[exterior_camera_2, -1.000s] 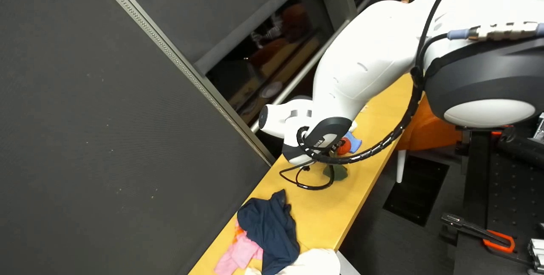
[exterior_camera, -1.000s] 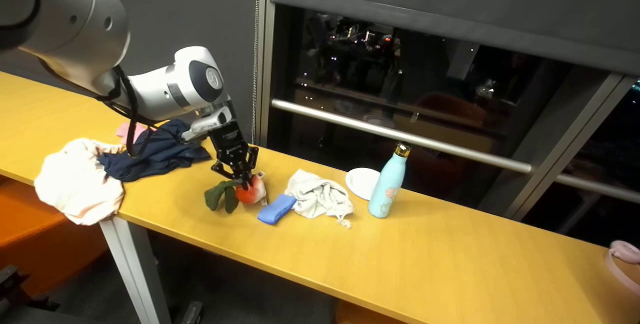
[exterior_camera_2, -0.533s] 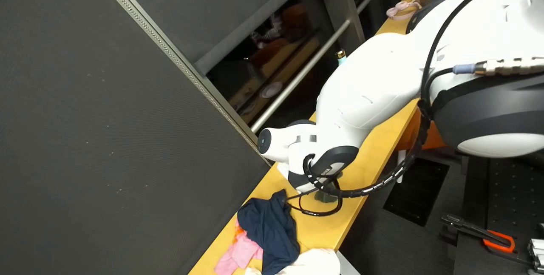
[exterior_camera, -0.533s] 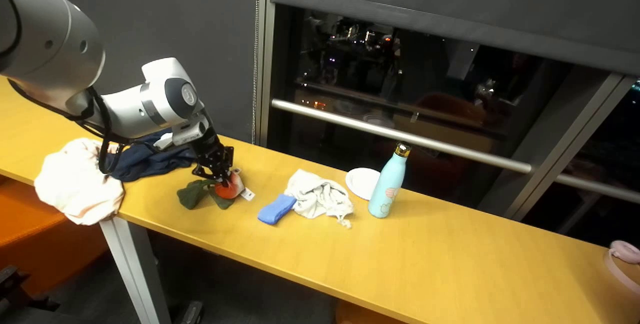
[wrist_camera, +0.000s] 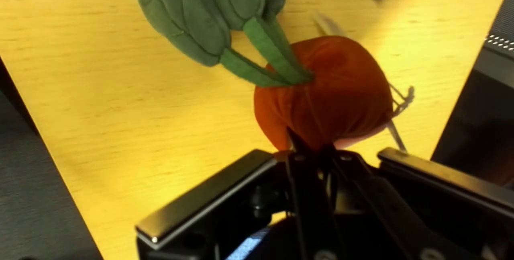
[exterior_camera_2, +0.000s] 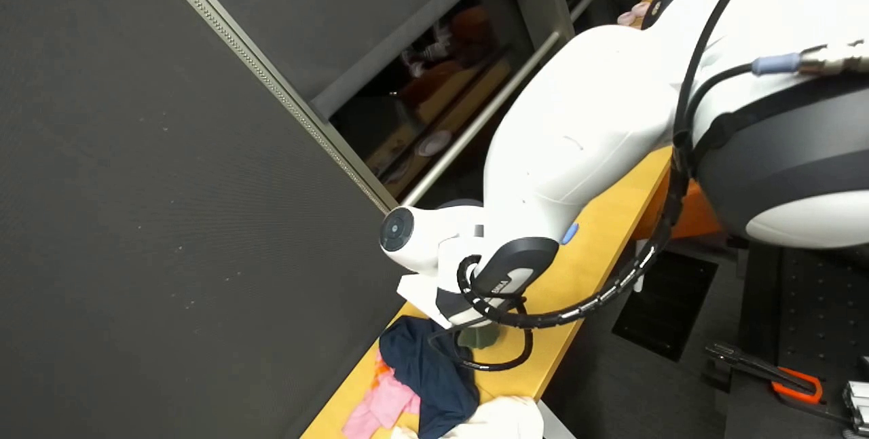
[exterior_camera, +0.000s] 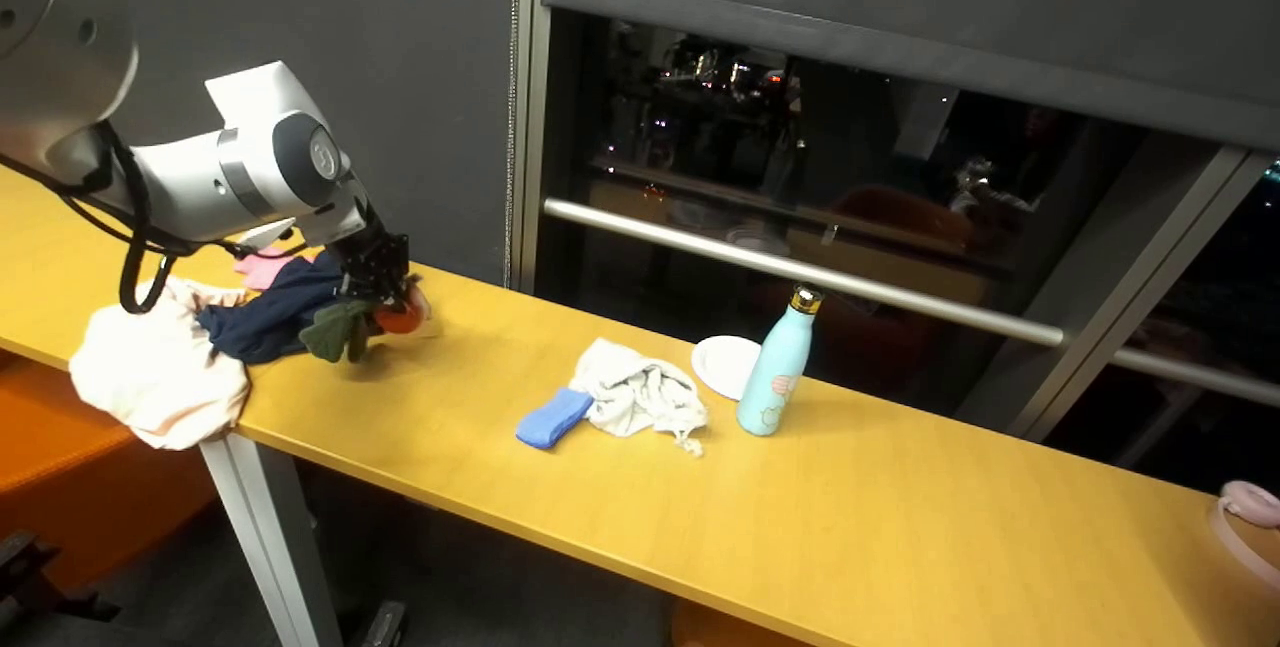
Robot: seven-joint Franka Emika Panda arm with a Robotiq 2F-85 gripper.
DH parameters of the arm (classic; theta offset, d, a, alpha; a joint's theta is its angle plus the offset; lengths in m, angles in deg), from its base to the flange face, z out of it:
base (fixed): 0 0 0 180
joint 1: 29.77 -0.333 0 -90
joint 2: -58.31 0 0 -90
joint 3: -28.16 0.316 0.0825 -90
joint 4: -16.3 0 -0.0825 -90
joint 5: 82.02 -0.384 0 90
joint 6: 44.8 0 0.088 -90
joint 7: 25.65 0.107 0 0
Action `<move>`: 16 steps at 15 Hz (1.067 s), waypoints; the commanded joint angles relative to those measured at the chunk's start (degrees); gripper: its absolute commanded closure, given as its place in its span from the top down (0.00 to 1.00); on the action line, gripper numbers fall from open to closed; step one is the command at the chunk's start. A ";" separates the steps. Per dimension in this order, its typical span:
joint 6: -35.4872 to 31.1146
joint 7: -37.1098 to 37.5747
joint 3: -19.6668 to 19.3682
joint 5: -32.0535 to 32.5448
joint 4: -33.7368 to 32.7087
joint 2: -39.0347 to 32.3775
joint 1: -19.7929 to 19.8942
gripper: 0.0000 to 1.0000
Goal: Pick up the orange toy with green leaves and move it to the left of the blue object, place the green leaves facing the window
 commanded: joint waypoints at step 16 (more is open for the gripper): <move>-2.42 -11.28 2.60 -1.36 11.73 4.22 14.34 0.34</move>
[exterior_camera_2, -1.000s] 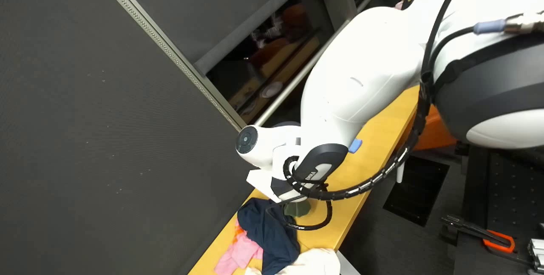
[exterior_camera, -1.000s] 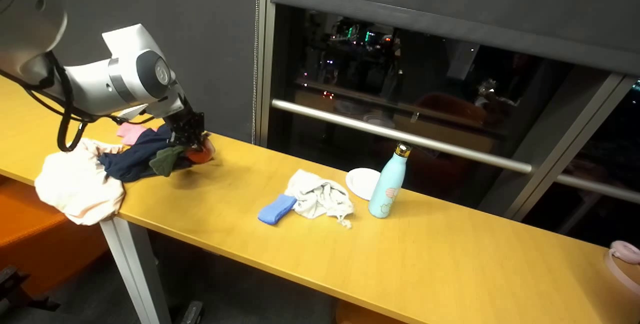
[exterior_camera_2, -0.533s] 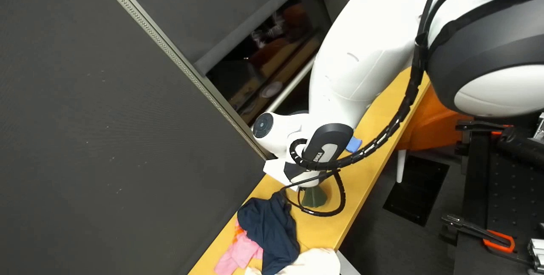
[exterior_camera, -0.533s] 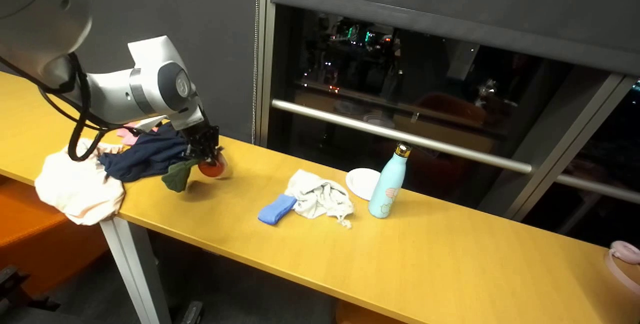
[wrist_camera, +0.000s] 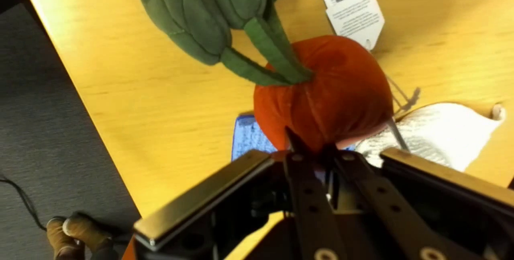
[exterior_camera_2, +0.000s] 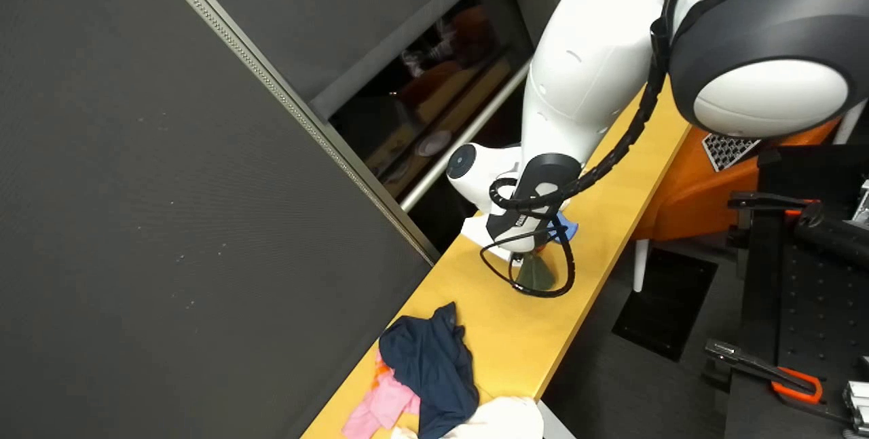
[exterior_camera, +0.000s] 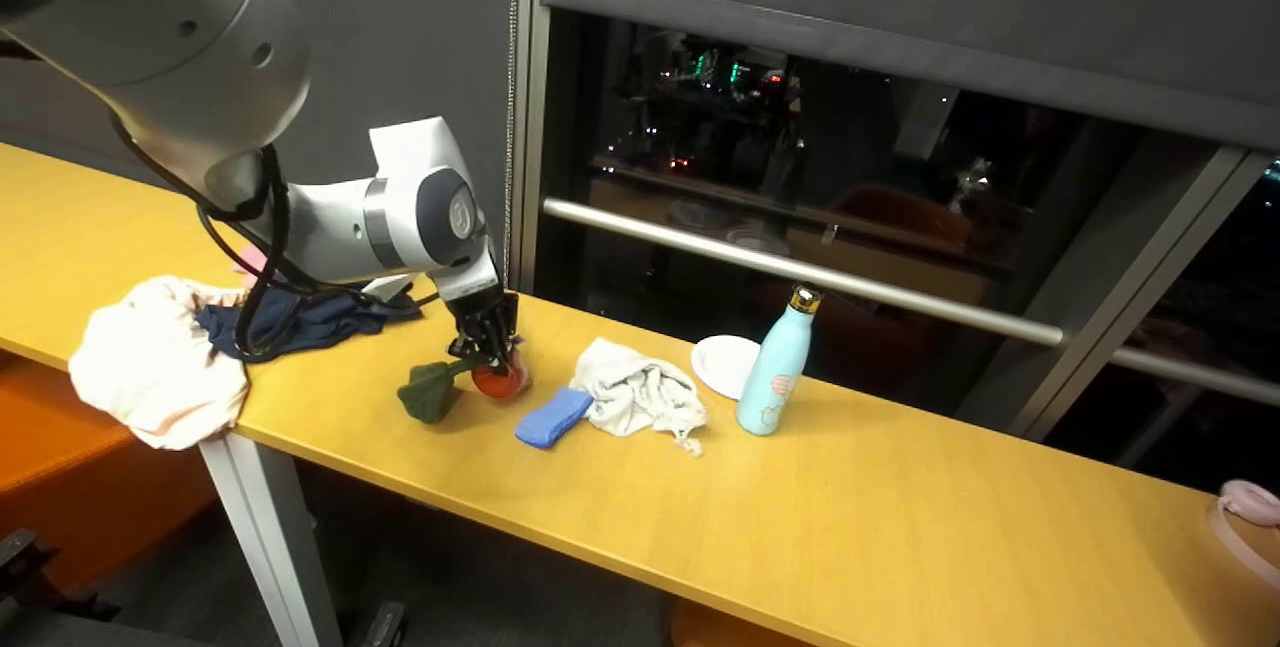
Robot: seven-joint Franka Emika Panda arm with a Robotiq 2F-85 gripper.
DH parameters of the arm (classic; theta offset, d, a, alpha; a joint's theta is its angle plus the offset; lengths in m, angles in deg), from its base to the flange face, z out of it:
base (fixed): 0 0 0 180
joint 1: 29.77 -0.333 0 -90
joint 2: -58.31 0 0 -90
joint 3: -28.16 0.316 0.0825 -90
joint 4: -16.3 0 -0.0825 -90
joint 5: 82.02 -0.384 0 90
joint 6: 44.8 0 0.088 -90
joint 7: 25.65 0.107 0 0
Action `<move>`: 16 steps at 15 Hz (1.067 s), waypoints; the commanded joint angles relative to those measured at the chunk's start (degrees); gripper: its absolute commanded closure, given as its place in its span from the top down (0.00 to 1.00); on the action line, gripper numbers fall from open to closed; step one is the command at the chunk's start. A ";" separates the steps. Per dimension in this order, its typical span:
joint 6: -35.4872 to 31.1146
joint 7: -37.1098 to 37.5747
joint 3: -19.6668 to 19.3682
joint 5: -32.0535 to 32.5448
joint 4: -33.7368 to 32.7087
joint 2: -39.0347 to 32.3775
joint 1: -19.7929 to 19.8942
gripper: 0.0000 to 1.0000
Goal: Pick up the orange toy with green leaves and move it to the left of the blue object, place the green leaves facing the window
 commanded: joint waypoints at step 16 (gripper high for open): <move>15.19 -34.87 2.18 0.87 1.85 6.63 9.73 1.00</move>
